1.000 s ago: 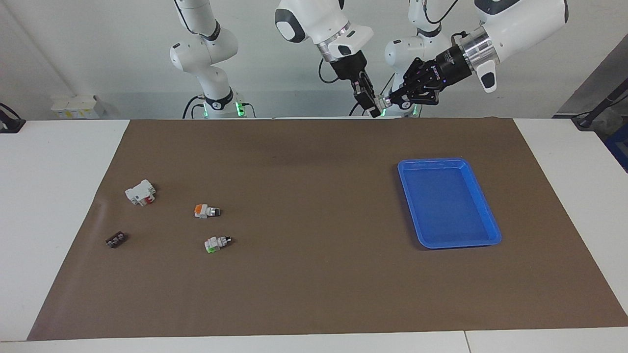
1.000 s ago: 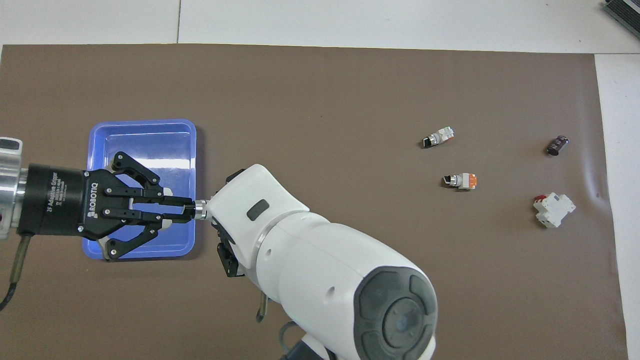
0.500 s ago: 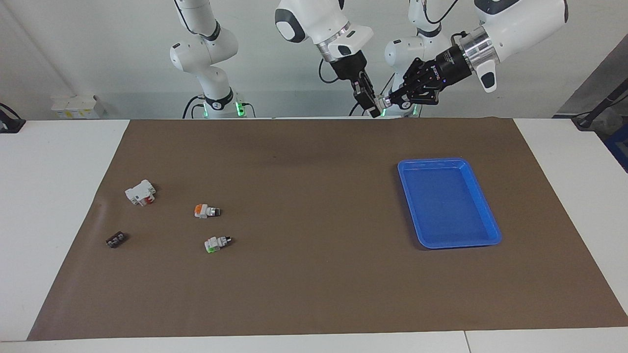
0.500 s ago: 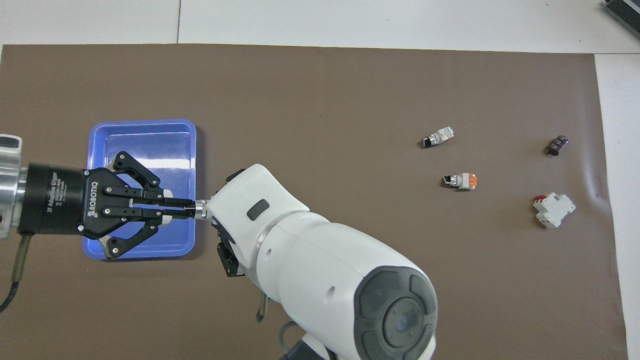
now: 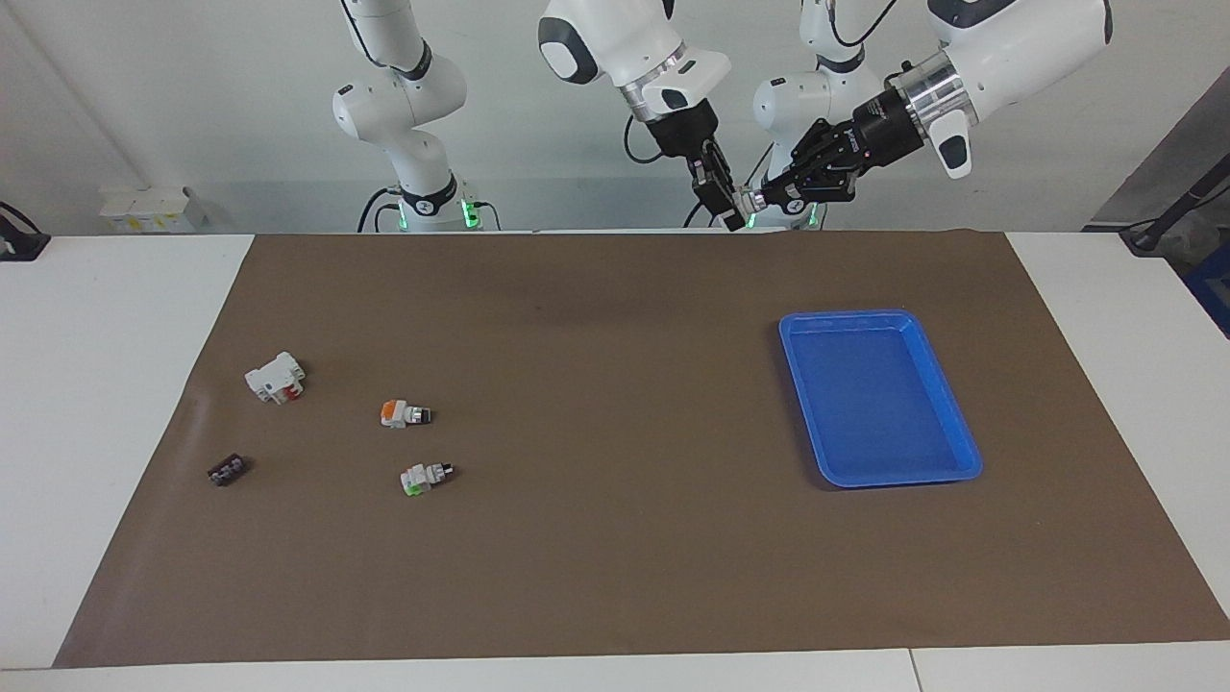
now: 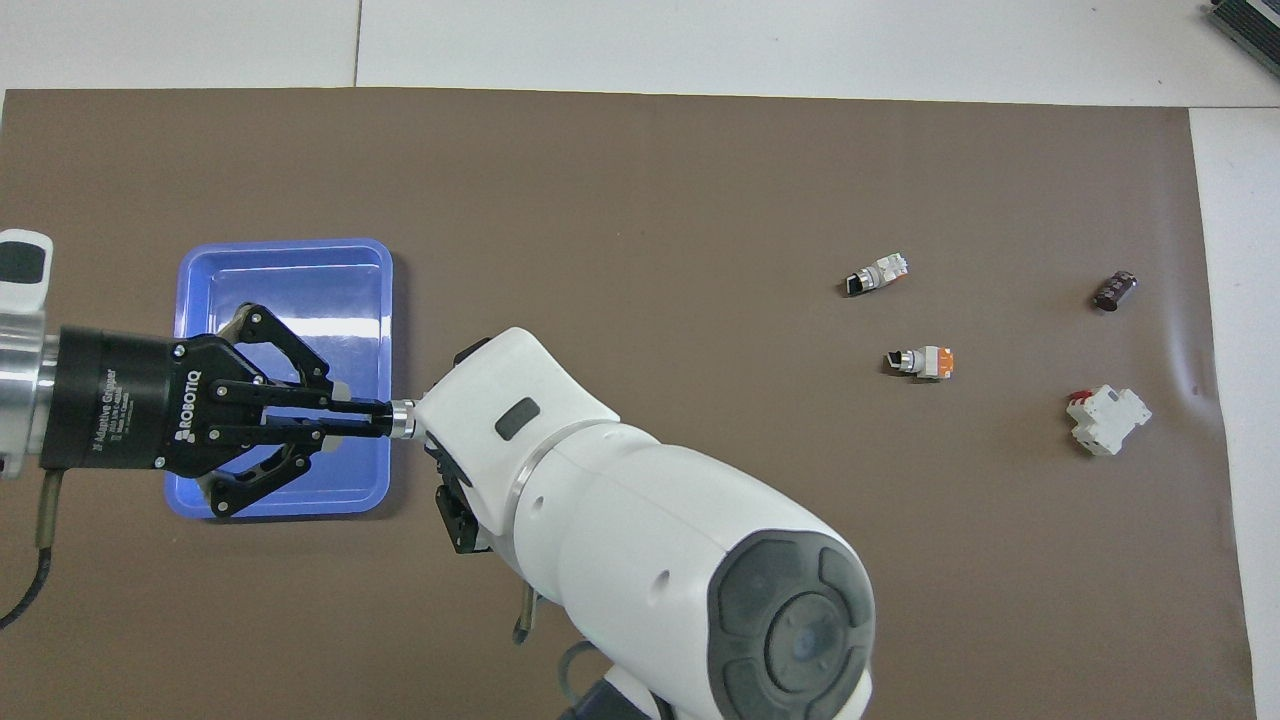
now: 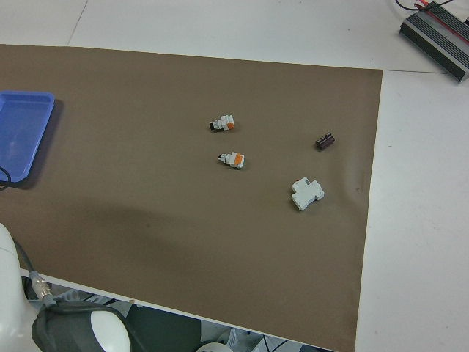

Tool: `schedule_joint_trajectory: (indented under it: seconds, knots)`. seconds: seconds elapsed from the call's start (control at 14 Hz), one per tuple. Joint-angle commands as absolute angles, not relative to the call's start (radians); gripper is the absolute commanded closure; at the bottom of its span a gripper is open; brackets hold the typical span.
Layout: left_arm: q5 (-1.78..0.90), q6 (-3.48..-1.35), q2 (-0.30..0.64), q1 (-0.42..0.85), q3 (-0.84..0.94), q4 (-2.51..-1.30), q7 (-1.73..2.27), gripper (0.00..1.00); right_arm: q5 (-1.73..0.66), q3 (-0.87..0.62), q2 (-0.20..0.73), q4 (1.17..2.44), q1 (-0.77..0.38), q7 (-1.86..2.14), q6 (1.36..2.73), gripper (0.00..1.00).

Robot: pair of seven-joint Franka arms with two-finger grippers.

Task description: Turn and place switch with both arms

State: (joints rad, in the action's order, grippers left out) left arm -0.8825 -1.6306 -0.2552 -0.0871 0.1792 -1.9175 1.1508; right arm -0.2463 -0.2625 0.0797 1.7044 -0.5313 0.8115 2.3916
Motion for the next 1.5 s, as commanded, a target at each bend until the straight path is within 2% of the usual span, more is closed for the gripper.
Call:
schedule_joint_trajectory:
  seconds: [0.0,1.43]
  knots:
    - [-0.861,-1.638,-0.298,-0.078,0.19,-1.963,0.953,1.0,-0.224,-0.265,0.097,1.681,-0.528,0.775,2.402,1.0]
    - [-0.839,-1.64,-0.342,-0.084,0.189,-2.033,-0.187,1.0,-0.227,-0.265,0.095,1.68,-0.526,0.775,2.402,1.0]
